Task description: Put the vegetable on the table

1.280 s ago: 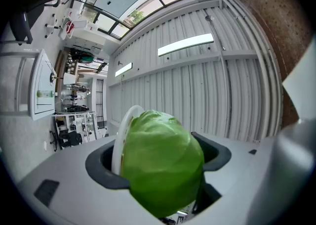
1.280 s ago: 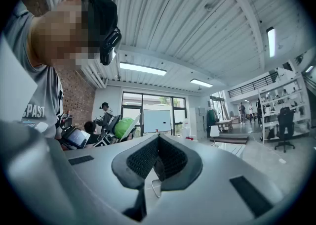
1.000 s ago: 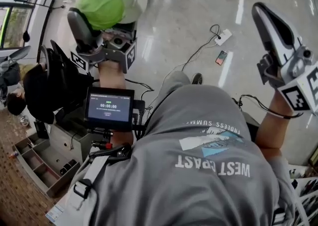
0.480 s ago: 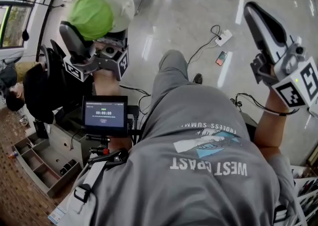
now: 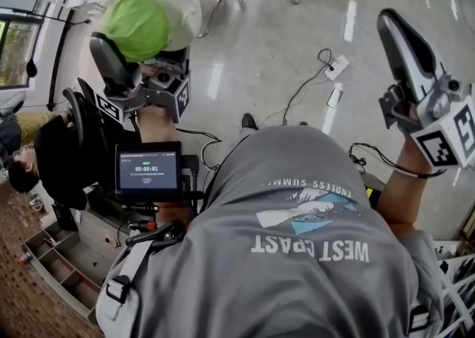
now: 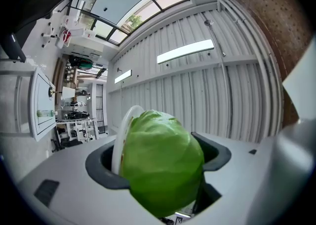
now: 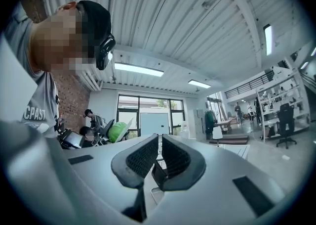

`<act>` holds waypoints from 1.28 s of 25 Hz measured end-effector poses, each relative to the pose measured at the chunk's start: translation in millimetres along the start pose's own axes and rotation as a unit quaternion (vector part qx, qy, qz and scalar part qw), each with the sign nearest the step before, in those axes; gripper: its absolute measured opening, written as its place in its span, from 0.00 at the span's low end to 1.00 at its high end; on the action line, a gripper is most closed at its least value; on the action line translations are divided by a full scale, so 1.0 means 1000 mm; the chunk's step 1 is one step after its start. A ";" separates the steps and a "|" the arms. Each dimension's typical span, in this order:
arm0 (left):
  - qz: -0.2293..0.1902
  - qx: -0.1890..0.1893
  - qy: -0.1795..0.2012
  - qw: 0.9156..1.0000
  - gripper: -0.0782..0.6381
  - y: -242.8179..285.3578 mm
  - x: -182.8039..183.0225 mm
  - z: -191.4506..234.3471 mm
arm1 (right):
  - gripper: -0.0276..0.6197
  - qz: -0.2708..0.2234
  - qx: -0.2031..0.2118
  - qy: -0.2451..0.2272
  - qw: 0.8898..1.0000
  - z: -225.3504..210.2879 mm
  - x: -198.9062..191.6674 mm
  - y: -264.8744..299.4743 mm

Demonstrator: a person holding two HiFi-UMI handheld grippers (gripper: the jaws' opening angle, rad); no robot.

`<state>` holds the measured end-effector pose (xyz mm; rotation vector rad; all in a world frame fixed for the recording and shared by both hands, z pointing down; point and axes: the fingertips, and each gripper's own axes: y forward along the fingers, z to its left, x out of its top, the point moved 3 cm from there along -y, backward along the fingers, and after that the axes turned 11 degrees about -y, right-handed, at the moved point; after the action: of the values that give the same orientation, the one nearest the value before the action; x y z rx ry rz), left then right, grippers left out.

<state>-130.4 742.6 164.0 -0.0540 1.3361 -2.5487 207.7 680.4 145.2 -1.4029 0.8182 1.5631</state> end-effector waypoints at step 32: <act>0.017 0.000 -0.027 1.000 0.65 0.056 0.006 0.086 | 0.06 0.008 -0.032 0.002 0.999 -0.083 -0.016 0.016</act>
<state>-110.8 641.9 167.4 -0.0976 1.3063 -2.5012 228.2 596.9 146.6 -1.4491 0.7893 1.6109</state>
